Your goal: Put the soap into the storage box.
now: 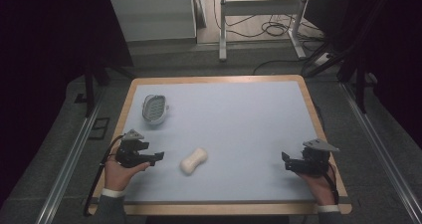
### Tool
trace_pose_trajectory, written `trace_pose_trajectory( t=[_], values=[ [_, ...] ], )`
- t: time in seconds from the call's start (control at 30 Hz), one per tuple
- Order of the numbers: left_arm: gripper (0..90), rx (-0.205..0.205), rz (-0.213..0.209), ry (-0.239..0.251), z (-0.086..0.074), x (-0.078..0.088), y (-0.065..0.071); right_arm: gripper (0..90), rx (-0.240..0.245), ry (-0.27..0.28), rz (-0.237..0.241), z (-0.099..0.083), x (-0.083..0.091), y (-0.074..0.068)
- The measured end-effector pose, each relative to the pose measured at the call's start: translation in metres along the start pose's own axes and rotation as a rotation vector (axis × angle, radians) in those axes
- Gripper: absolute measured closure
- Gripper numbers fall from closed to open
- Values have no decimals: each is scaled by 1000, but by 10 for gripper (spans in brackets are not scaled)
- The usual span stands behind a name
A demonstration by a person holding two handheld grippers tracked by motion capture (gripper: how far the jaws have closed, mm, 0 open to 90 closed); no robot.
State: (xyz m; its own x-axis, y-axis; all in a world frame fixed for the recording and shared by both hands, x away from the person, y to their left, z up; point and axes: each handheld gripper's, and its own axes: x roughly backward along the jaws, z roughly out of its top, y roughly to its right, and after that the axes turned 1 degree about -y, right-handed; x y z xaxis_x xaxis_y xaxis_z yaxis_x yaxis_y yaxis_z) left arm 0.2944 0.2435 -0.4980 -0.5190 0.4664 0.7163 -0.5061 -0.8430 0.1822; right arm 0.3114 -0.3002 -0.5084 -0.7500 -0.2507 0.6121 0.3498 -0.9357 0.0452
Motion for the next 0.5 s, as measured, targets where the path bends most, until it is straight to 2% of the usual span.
trace_pose_trajectory(
  t=[0.2, 0.5],
  values=[
    [230, 4, 10, 3, 0, 2, -1, 4, -1, 0, -2, 0, 0, 0],
    [236, -13, 25, 5, 5, 9, 2, 4, 4, 2, -4, 1, 0, -1]
  ],
)
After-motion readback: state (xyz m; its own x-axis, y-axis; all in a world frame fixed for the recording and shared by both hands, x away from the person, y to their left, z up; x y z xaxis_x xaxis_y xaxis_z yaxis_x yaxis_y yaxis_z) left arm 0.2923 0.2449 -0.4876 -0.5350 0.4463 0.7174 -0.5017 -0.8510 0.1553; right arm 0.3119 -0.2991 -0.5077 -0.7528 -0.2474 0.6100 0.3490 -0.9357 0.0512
